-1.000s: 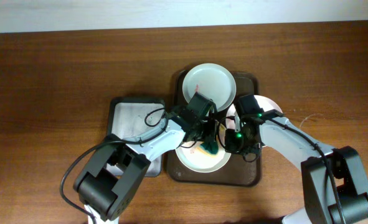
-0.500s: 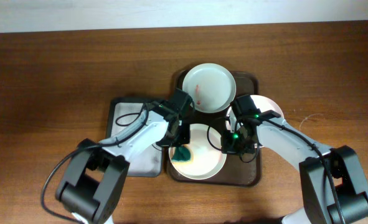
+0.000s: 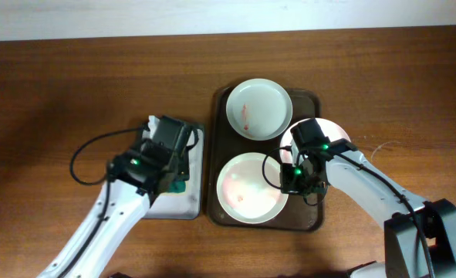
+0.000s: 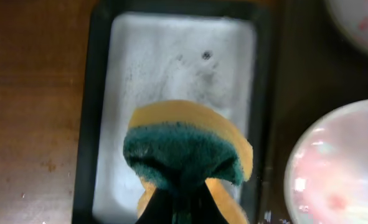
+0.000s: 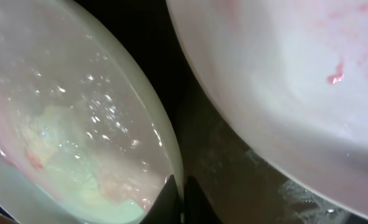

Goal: Clean dirty plates on tray and stack at the side

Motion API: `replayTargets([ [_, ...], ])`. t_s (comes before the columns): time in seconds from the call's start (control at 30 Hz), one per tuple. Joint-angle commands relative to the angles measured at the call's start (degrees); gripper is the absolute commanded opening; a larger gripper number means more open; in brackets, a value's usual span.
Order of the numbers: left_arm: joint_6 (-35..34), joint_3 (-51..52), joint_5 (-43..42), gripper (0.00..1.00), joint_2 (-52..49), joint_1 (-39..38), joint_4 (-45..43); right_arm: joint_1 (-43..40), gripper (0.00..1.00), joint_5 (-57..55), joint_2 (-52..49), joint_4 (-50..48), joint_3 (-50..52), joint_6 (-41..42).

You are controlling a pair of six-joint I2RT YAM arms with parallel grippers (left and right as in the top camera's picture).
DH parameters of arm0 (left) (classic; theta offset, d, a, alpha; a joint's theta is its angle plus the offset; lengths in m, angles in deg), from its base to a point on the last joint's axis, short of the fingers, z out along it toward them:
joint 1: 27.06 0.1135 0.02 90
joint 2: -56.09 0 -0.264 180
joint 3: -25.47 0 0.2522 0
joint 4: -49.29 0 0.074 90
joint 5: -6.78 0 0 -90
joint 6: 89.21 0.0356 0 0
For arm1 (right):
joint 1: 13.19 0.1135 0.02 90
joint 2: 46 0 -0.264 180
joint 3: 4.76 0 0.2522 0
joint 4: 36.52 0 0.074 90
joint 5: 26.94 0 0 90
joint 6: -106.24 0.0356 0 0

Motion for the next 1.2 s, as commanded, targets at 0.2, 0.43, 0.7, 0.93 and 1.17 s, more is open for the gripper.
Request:
replayTargets([
  [0.2, 0.9, 3.8, -6.1, 0.38, 1.6, 0.3, -3.3, -0.4, 0.04, -1.4, 3.9, 2.7, -0.2, -3.7],
  [0.43, 0.9, 2.1, -10.6, 0.86, 18.0, 0.3, -1.2, 10.1, 0.04, -27.7, 22.6, 11.2, -3.8, -0.7],
  [0.7, 0.9, 2.1, -10.3, 1.00, 24.4, 0.3, 0.3, 34.3, 0.04, -62.9, 26.6, 10.0, -3.8, 2.1],
  [0.93, 0.9, 2.1, -10.1, 1.00, 24.3, 0.3, 1.7, 39.9, 0.04, -73.3, 26.6, 8.9, -3.9, 2.2],
  [1.17, 0.9, 2.1, -10.1, 1.00, 24.3, 0.3, 1.8, 46.4, 0.04, -83.7, 26.6, 8.8, -6.8, 1.7],
])
